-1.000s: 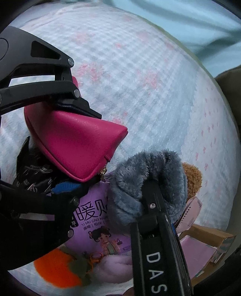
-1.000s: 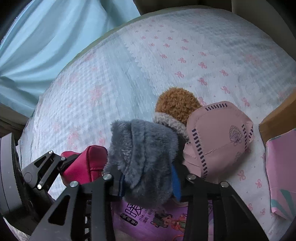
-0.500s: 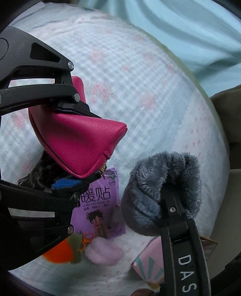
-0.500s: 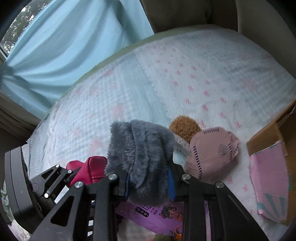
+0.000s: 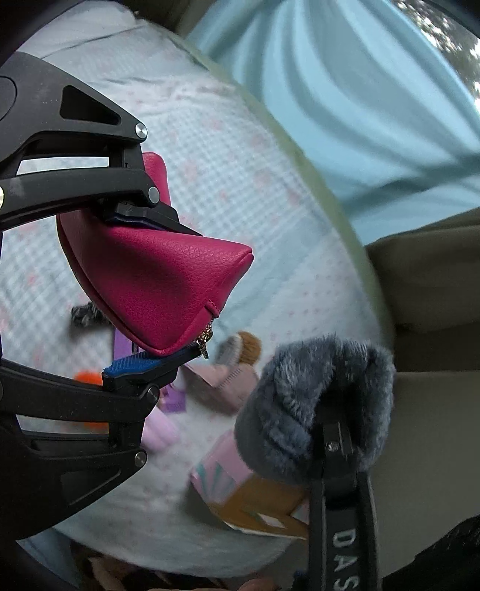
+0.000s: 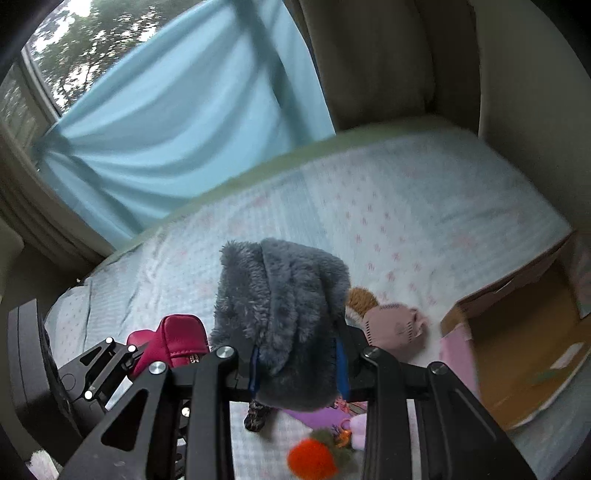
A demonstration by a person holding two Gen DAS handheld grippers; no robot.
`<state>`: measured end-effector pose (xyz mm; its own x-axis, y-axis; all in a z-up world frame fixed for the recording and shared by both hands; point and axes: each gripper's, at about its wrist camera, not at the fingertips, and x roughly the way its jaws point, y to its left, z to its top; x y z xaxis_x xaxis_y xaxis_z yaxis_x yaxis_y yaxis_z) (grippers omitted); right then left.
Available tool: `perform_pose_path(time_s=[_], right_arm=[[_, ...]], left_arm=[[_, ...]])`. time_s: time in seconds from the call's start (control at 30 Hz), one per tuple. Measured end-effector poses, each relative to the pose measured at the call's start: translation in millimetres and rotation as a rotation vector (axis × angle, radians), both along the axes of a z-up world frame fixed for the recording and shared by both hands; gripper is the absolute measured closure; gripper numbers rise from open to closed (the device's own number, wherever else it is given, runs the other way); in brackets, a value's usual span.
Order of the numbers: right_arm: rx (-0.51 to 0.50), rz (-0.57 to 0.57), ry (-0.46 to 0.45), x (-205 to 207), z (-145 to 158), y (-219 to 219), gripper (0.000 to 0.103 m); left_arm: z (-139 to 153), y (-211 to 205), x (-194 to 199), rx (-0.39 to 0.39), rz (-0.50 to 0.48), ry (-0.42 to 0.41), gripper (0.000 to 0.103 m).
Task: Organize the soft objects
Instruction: 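Carry the magenta pouch and grey sock in both tools over the cardboard box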
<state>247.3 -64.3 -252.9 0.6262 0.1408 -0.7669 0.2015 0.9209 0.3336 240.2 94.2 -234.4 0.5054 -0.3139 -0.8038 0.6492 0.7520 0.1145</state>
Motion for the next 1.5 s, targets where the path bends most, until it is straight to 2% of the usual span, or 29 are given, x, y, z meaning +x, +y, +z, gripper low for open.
perform_pose_path(time_s=[0.1,0.23,0.4,0.6,0.77,0.97,1.1,1.33,1.5], right_arm=[[-0.027,0.023,-0.026,-17,36,-4,0.075],[-0.048,0.04,-0.034,-43,81,-17,0.075],[-0.087,0.04,-0.067,-73,121,-42,0.075],[-0.107,0.029,-0.085,-100,147,-89,0.075],[-0.122,0.055,-0.091,-118,156,-139,0.075],[-0.151,0.093,-0.079,-127,155,-207,0.075],[-0.188,0.107,-0.042,-127,142,-253,0.075],[-0.221,0.116,0.07,-120,101,-309,0.075],[-0.242,0.131,0.15,-107,61,-326,0.075]], left_arm=[[38,-6,-16,-0.012,0.023,-0.029,0.055],[74,-22,-26,-0.025,0.042,-0.044,0.055],[102,-50,-43,-0.041,0.068,-0.049,0.055],[129,-102,-64,-0.072,0.131,-0.052,0.055],[137,-155,-76,-0.092,0.195,-0.047,0.055],[122,-235,-86,-0.108,0.225,-0.004,0.054],[105,-280,-88,-0.118,0.22,0.034,0.055],[54,-330,-68,-0.058,0.162,0.1,0.055],[9,-351,-53,-0.005,0.123,0.166,0.055]])
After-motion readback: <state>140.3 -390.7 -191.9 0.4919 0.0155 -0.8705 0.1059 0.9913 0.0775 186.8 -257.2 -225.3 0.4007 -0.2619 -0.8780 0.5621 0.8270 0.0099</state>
